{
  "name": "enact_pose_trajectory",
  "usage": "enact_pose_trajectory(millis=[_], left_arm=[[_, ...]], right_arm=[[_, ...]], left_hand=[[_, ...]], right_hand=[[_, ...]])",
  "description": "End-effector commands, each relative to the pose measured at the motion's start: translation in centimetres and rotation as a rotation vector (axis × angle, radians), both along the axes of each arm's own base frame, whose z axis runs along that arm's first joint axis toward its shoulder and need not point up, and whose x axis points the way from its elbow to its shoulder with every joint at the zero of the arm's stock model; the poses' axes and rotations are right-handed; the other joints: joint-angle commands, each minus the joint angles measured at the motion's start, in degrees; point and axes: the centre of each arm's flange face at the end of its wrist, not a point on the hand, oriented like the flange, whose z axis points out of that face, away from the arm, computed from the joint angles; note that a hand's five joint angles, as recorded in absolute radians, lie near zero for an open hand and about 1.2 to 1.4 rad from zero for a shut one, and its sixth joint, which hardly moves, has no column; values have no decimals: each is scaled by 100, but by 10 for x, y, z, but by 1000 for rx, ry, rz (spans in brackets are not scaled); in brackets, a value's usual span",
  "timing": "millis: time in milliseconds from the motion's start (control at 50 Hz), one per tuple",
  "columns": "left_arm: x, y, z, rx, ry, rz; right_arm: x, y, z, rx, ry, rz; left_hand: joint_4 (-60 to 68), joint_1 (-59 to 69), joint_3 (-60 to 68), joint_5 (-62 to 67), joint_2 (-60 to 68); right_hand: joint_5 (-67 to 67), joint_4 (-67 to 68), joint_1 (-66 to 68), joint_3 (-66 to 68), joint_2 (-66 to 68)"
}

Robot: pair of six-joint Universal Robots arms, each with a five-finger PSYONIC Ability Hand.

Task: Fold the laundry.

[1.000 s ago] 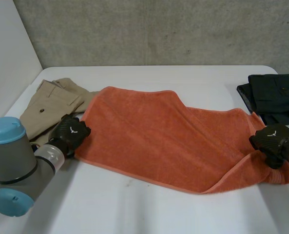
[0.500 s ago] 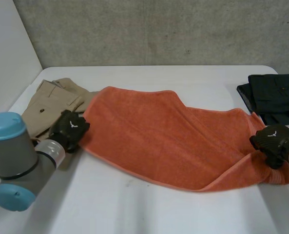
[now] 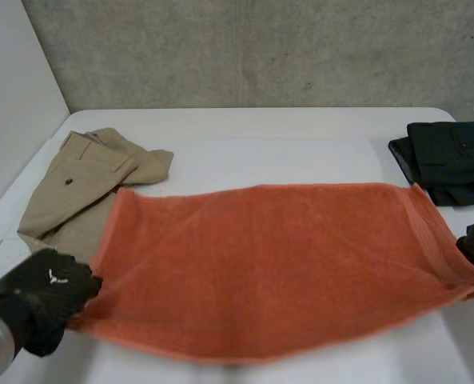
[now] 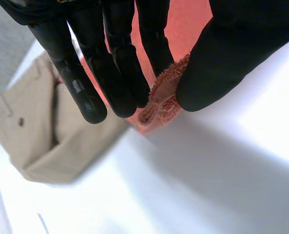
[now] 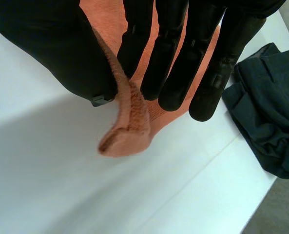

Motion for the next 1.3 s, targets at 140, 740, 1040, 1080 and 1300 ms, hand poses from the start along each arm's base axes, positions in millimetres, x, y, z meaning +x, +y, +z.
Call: enact_pose_trajectory(millis=[140, 740, 1040, 1080, 1300], left_arm=[[-17, -62, -13, -162, 57, 5], [-89, -251, -87, -540, 221, 128], [-85, -201, -39, -579, 272, 100], [-82, -194, -34, -574, 288, 105], [-72, -153, -31, -474, 458, 139]], right_arm=[[-10, -50, -12, -134, -12, -29], [63, -213, -104, -672, -72, -33], [37, -163, -32, -639, -357, -176], [37, -146, -26, -577, -412, -140], [2, -104, -60, -261, -412, -130]], left_hand=[[1132, 1473, 1171, 1383, 1131], [452, 792, 491, 703, 450], [-5868, -5527, -5829, -5617, -5869], [-5868, -5527, -5829, -5617, -5869], [-5868, -5527, -5829, -5617, -5869]], right_hand=[[1267, 1152, 2308, 1215, 1236], [-1562, -1676, -521, -1613, -1593], [-5733, -5848, -4692, -5785, -5764], [-5733, -5848, -4692, -5785, -5764], [-4567, -4682, -3526, -4618, -4598]])
